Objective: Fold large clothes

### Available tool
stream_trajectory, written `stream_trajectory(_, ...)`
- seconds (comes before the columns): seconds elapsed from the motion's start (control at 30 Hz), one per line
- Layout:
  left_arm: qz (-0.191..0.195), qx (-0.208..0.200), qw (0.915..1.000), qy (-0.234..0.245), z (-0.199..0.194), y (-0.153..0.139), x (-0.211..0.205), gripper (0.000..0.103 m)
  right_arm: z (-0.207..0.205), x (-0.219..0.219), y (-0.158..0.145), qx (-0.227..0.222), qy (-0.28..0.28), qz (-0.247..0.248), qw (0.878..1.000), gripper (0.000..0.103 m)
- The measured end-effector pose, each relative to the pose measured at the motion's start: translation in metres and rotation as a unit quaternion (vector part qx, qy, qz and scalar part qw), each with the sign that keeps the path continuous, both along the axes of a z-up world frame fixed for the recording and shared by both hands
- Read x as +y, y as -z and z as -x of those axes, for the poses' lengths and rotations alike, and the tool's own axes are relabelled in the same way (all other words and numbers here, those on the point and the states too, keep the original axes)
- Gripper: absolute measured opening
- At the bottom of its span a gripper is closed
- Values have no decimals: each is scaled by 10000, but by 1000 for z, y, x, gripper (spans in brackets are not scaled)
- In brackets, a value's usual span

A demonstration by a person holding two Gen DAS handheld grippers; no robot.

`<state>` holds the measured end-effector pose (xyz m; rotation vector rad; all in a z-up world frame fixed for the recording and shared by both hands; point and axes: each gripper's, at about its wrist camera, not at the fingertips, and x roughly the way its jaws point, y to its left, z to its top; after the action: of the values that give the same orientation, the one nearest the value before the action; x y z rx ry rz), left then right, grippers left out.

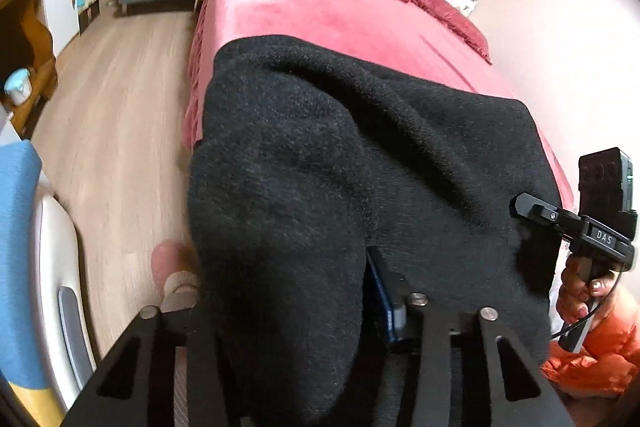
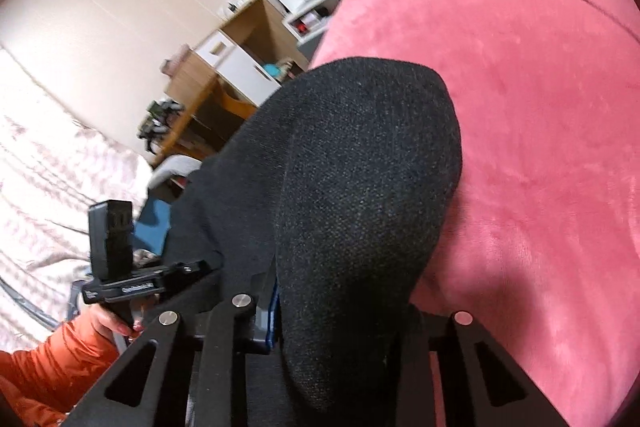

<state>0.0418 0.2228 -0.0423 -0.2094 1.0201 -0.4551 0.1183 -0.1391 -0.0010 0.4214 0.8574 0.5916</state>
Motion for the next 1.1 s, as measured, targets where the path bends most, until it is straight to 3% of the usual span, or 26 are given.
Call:
stream_trajectory(0.13, 120, -140, 9997, 139, 25, -20, -19, 42, 21, -16, -21, -334, 25, 79, 9994, 27)
stream_trajectory(0.37, 299, -62, 9986, 431, 39, -28, -89, 41, 36, -77, -34, -383, 422, 344, 9978, 27)
stream_trajectory(0.6, 239, -69, 9979, 605, -19, -33, -162, 40, 14, -140, -49, -654, 848, 744, 9915, 27)
stream_trajectory(0.77, 328, -511, 9961, 647, -83, -56, -211, 40, -40, -184, -88, -1336, 1180, 1067, 9782, 27)
stream_trajectory(0.87, 136, -769, 9947, 669, -127, -65, -240, 44, -81, -206, -102, -1709, 1337, 1411, 9659, 30)
stream_trajectory(0.97, -440, -702, 9953, 503, -162, -48, -265, 54, -128, -229, -82, -1358, 1750, 1836, 9577, 46)
stream_trajectory(1.03, -1103, -616, 9910, 442, -173, -26, -272, 56, -162, -244, -44, -456, 2042, 2130, 9544, 50)
stream_trajectory(1.07, -1178, -641, 9898, 473, -172, -20, -268, 56, -169, -248, -29, -153, 2219, 2374, 9456, 50)
stream_trajectory(1.1, -969, -793, 9910, 478, -167, -20, -261, 60, -171, -251, -18, 37, 2506, 2781, 9273, 51)
